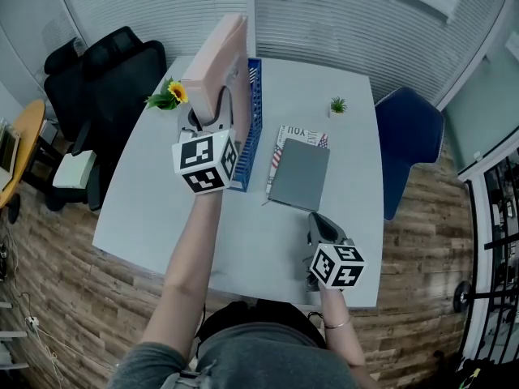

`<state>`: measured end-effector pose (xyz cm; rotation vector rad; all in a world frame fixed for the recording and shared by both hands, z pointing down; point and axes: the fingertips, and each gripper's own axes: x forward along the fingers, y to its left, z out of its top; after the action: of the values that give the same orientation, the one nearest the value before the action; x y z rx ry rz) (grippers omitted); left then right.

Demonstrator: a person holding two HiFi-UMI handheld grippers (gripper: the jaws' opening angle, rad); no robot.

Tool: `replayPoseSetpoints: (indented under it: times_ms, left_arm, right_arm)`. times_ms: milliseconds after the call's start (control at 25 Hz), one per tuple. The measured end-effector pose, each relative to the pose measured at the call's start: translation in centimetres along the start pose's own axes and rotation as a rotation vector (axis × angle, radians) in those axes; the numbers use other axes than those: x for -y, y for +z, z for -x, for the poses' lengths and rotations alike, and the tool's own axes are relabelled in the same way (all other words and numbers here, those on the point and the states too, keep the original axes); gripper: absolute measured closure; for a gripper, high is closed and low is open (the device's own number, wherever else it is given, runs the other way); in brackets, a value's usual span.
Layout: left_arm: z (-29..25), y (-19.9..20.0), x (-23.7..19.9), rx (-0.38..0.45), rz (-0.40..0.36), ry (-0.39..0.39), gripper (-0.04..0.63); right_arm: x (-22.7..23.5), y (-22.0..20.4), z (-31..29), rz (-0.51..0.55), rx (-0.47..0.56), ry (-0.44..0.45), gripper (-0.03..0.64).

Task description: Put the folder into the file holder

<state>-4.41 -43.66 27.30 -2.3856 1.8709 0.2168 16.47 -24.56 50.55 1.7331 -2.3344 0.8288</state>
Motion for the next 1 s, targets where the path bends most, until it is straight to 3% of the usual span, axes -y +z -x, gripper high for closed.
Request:
replayPoseSetpoints:
  times_ms: [1000]
  left_arm:
    - [0.5,-6.9,0.6,-0.144,0.006,-0.003,0.44]
  right_arm:
    - [0.4,-0.2,-0.2,-0.003,-0.009,-0.002,0.611]
